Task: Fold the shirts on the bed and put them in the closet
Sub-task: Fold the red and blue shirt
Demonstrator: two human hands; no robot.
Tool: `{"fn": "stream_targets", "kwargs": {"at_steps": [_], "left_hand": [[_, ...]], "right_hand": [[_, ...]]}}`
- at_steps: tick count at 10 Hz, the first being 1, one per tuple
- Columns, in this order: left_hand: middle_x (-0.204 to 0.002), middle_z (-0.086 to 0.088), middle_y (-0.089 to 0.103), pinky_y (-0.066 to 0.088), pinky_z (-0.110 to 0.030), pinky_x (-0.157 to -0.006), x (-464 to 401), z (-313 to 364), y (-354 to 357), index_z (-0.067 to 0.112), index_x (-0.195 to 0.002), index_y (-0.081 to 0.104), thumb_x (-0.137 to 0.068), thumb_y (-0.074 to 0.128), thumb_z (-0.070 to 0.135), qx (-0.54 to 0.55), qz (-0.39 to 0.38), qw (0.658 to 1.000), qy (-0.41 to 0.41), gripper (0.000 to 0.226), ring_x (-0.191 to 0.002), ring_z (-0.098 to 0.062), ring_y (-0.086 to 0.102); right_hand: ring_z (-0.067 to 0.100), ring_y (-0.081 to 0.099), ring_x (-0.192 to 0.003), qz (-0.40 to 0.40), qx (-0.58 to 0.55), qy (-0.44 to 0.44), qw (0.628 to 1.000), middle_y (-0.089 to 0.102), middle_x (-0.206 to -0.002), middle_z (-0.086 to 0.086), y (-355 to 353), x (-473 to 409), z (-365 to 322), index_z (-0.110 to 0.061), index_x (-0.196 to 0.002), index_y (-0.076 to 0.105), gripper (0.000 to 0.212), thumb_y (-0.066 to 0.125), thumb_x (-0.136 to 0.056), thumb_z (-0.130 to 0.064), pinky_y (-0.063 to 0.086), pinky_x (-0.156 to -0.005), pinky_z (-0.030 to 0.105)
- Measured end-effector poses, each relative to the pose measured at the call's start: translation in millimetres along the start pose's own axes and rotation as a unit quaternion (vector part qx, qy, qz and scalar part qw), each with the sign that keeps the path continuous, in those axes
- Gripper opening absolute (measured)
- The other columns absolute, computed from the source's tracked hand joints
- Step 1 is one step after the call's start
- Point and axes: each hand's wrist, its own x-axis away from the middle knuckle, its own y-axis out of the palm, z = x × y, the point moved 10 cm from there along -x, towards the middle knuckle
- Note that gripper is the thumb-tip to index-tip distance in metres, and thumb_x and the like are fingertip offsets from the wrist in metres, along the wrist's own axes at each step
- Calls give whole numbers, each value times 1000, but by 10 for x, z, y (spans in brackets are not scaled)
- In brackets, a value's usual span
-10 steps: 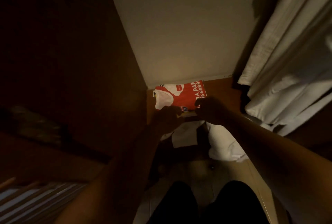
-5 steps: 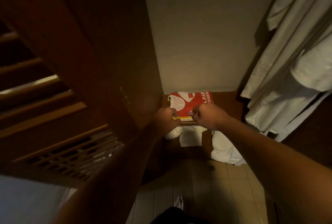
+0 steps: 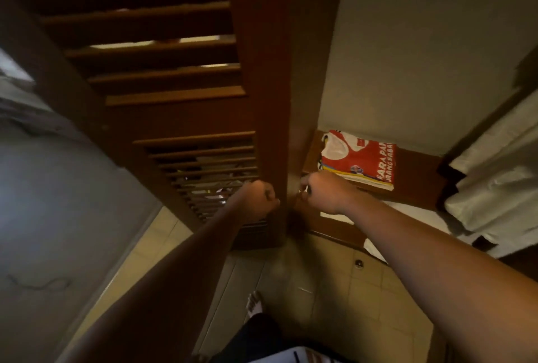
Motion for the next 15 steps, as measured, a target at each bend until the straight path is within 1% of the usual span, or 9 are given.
{"fn": "stream_targets", "kwargs": {"at_steps": [1, 2, 3, 4, 6, 8, 12, 13, 15], "left_hand": [[-96, -10, 65, 60, -32, -81, 209, -415, -136, 2, -109, 65, -101, 56, 9, 26, 1, 1000, -5, 14, -89, -11, 68], [-82, 8, 55, 57, -28, -87, 375, -985, -364, 24, -96, 62, -99, 60, 14, 13, 40, 997, -62, 10, -79, -8, 61], [-96, 3, 63, 51, -34, -91, 538, -1680, -521, 21, -109, 70, -99, 62, 23, 22, 68, 983, -170, 14, -101, -24, 63], [-122, -8, 67, 47, -29, -87, 746, -2207, -752, 9, -125, 67, -98, 63, 26, 29, 69, 975, -209, 32, -115, -26, 64], [-103, 6, 61, 44, -18, -61, 1068, -3426, -1181, 18, -121, 66, -100, 61, 32, 58, 92, 955, -276, 26, -91, -11, 61], [-106, -1, 67, 58, -42, -89, 1491, -4451, -1646, 21, -110, 68, -96, 63, 37, 96, 119, 923, -352, 22, -97, -19, 65], [-102, -4, 68, 57, -41, -83, 2006, -5864, -2142, 20, -105, 69, -94, 63, 34, 189, 171, 865, -431, 19, -91, -24, 65], [-99, -4, 69, 58, -40, -83, 2050, -6258, -2300, 24, -93, 67, -94, 63, 34, 204, 173, 855, -445, 11, -90, -24, 65], [-100, -3, 70, 58, -43, -87, 2179, -7045, -2822, 19, -105, 70, -97, 61, 38, 216, 197, 835, -466, 22, -91, -22, 67]], "right_hand": [[20, 62, -90, -45, 16, -43, 998, 64, -96, -1, 191, -259, -445, -25, -95, 68, 10, 59, -94, -24, 54, -78, 36], [17, 63, -88, -74, 34, -88, 993, 65, -96, -3, 390, -570, -974, -27, -94, 68, 10, 59, -95, -31, 56, -79, 40], [15, 62, -80, -116, 49, -136, 983, 63, -89, -4, 643, -860, -1520, -26, -94, 66, 13, 58, -97, -35, 56, -72, 37], [11, 61, -78, -133, 54, -173, 974, 63, -88, -6, 845, -1153, -2089, -30, -94, 64, 12, 59, -96, -40, 56, -70, 36], [10, 60, -86, -183, 54, -238, 953, 64, -109, -4, 1231, -1721, -3349, -28, -130, 60, 34, 58, -98, -38, 53, -72, 31], [22, 61, -103, -192, 127, -284, 931, 63, -122, 5, 1608, -2227, -4478, -24, -131, 59, 38, 54, -97, -42, 51, -79, 35], [20, 64, -95, -210, 192, -355, 890, 69, -105, 1, 2079, -3003, -6166, -19, -118, 66, 27, 54, -97, -33, 56, -85, 43], [23, 63, -98, -226, 217, -364, 877, 68, -110, 3, 2192, -3307, -6521, -19, -118, 65, 28, 53, -98, -33, 55, -87, 44], [21, 62, -101, -257, 228, -374, 862, 66, -115, 3, 2300, -3981, -7310, -19, -119, 65, 27, 51, -100, -32, 54, -90, 44]]}}
